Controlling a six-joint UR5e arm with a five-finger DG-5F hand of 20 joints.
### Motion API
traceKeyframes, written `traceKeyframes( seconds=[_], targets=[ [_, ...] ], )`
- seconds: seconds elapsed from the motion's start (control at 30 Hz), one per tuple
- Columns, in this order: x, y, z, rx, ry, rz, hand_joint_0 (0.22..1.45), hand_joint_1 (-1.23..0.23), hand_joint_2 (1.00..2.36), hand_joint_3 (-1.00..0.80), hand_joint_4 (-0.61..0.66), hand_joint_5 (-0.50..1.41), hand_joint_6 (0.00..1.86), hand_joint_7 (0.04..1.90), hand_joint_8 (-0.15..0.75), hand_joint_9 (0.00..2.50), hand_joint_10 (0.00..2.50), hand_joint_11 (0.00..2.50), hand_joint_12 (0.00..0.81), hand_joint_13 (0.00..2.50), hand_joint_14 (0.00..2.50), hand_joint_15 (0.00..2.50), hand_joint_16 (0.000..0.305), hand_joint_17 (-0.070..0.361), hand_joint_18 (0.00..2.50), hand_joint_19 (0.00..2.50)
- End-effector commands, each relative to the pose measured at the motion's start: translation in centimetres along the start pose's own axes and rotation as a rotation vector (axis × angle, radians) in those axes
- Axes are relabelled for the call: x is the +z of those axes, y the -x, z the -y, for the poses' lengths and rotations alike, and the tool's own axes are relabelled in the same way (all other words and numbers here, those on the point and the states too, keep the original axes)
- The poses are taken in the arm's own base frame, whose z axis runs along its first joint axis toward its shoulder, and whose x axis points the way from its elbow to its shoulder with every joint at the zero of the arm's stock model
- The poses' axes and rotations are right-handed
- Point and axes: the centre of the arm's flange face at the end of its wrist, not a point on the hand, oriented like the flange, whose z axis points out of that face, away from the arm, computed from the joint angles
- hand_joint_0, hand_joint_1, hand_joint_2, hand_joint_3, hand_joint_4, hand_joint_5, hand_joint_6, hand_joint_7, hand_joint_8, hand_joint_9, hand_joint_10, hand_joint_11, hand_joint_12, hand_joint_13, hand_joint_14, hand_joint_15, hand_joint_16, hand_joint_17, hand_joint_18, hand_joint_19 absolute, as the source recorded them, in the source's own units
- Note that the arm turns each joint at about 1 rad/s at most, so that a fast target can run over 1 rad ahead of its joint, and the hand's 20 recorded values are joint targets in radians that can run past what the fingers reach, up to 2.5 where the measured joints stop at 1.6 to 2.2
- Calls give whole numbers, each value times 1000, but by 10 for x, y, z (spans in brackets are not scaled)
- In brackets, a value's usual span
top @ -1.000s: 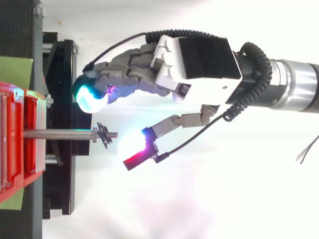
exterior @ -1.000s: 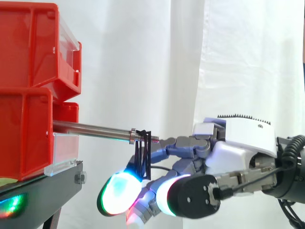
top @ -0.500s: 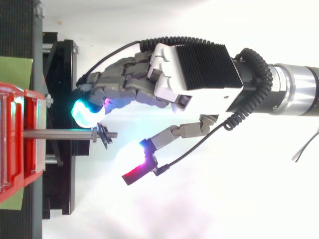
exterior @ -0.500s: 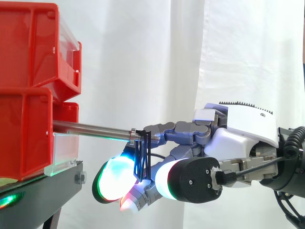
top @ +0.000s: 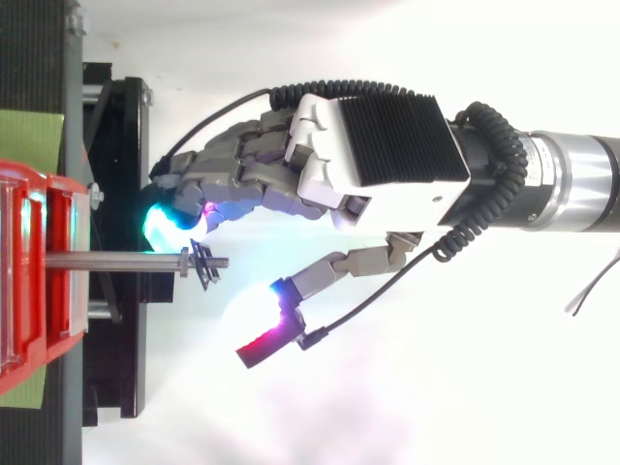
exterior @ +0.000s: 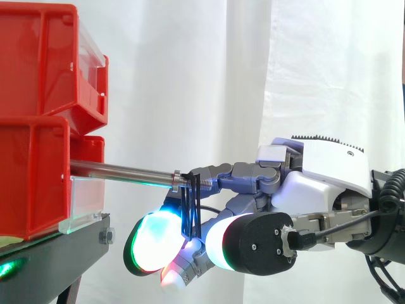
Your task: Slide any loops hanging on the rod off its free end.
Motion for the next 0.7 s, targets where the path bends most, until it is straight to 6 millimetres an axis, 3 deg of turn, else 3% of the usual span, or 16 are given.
traceKeyframes(
  seconds=[0.0,0.67],
  targets=[
    [1,0,-2,-4,4,5,570,-646,1007,-427,343,-140,504,1026,352,872,6,172,324,804,1,42,45,100,807,188],
    [4,2,-5,-29,25,26,576,-642,1007,-422,310,-120,503,1153,351,879,7,188,326,818,1,49,45,100,815,199]
  ],
)
